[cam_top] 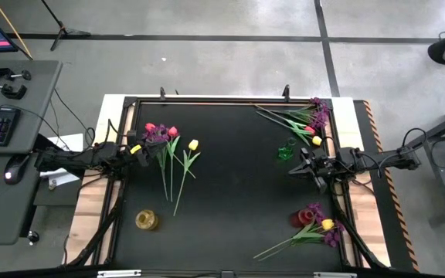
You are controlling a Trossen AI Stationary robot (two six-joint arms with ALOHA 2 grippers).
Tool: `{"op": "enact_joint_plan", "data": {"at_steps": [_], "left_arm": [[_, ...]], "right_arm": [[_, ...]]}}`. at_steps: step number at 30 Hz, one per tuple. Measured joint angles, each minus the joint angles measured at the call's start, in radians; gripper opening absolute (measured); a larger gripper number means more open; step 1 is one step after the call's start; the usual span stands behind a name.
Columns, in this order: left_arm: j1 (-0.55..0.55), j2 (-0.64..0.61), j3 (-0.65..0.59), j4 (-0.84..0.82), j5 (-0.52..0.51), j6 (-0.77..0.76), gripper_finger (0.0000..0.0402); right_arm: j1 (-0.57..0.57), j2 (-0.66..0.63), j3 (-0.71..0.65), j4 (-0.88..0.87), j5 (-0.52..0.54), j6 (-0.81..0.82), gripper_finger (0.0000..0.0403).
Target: Sort flowers into vase by color
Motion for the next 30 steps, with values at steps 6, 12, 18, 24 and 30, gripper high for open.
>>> {"op": "enact_joint_plan", "data": {"at_steps": [6,12,18,24,30], "left_arm": [[0.0,0.0,0.0,0.0,0.0,0.0,0.0],[0.0,0.0,0.0,0.0,0.0,0.0,0.0],[0.0,0.0,0.0,0.0,0.0,0.0,0.0],[0.0,0.0,0.0,0.0,0.0,0.0,0.0],[0.0,0.0,0.0,0.0,0.0,0.0,0.0]], "right_arm": [[0.0,0.0,0.0,0.0,0.0,0.0,0.0],[0.0,0.001,0.0,0.08,0.077,0.039,0.0],[0.0,0.0,0.0,0.569,0.455,0.245,0.0],[0.0,0.1,0.044,0.825,0.544,0.142,0.0],[-0.024,0.536,0.364,0.655,0.585,0.0,0.0]]}}
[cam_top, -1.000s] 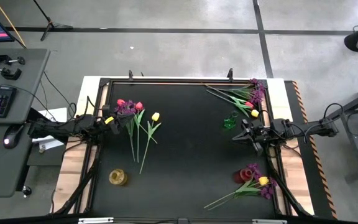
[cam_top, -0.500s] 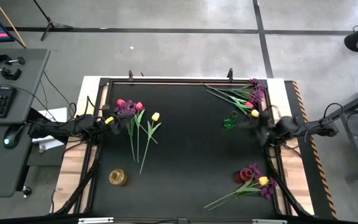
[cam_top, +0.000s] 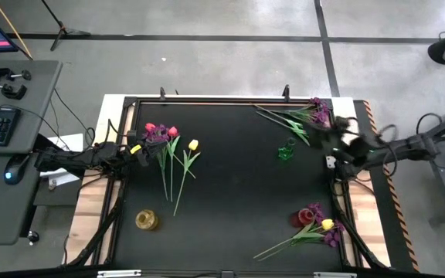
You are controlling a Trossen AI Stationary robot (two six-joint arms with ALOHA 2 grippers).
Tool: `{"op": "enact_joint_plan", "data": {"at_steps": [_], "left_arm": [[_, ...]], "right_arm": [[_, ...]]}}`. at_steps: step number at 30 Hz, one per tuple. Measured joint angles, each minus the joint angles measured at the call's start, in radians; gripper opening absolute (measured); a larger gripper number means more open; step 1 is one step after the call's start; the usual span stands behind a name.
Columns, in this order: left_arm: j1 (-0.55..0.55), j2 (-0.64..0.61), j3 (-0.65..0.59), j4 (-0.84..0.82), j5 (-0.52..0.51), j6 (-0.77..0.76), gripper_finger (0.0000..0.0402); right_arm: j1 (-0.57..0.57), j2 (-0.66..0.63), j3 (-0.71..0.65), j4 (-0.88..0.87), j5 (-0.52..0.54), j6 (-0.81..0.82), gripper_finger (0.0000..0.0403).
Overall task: Sort flowers into vase by color
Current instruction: Put the top yellow tulip into the green flower vase
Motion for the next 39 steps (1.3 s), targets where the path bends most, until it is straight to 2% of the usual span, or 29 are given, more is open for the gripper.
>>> {"op": "enact_joint_plan", "data": {"at_steps": [3,6,11,16,20,25,33,36,39], "left_arm": [[0.0,0.0,0.0,0.0,0.0,0.0,0.0],[0.0,0.0,0.0,0.0,0.0,0.0,0.0],[0.0,0.0,0.0,0.0,0.0,0.0,0.0],[0.0,0.0,0.0,0.0,0.0,0.0,0.0],[0.0,0.0,0.0,0.0,0.0,0.0,0.0],[0.0,0.0,0.0,0.0,0.0,0.0,0.0],[0.0,0.0,0.0,0.0,0.0,0.0,0.0],[0.0,0.0,0.0,0.0,0.0,0.0,0.0],[0.0,0.0,0.0,0.0,0.0,0.0,0.0]], "right_arm": [[-0.044,0.205,0.194,-0.129,0.017,-0.158,0.0],[-0.098,0.341,0.394,-0.354,0.028,-0.19,0.0],[-0.161,0.486,0.714,-0.887,-0.054,-0.004,0.0],[-0.185,0.593,0.921,-1.193,-0.009,0.113,0.0],[-0.266,0.656,0.981,-1.358,-0.033,0.221,0.001],[-0.465,0.73,0.962,-1.492,-0.214,0.285,0.0068],[-0.821,0.927,0.961,-1.593,-0.509,0.265,0.0183],[-0.898,1.023,0.961,-1.646,-0.62,0.212,0.0204],[-0.934,1.111,0.961,-1.669,-0.634,0.125,0.021]]}}
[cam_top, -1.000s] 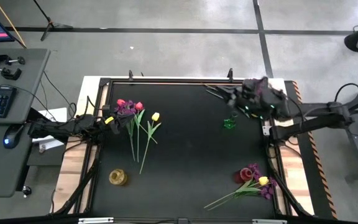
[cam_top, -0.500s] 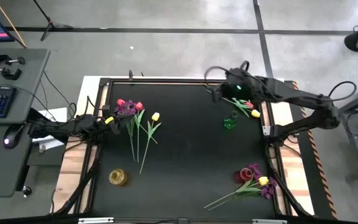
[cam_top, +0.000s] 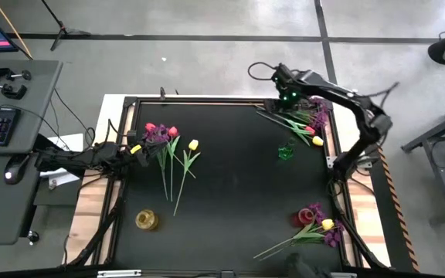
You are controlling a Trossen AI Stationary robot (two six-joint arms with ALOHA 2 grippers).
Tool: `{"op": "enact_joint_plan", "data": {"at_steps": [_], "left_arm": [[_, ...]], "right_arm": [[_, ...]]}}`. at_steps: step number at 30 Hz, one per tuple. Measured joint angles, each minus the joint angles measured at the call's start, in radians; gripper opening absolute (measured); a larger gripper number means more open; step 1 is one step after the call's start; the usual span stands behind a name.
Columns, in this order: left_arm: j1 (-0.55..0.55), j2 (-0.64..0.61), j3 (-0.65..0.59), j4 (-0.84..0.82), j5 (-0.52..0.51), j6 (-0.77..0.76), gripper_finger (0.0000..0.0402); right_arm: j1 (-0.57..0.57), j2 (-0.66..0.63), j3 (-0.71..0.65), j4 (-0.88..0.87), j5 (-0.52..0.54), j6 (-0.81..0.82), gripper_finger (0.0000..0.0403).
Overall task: Sort flowers into vase by color
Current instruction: Put the top yellow tulip into the green flower vase
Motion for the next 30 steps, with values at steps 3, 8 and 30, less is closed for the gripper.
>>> {"op": "enact_joint_plan", "data": {"at_steps": [3,8,30], "left_arm": [[0.0,0.0,0.0,0.0,0.0,0.0,0.0],[0.0,0.0,0.0,0.0,0.0,0.0,0.0],[0.0,0.0,0.0,0.0,0.0,0.0,0.0]], "right_arm": [[-0.016,0.07,0.0,0.001,0.0,-0.077,0.0211],[-0.017,0.159,0.0,0.004,0.048,-0.153,0.0211],[-0.021,0.293,0.0,0.001,0.152,-0.322,0.0205]]}}
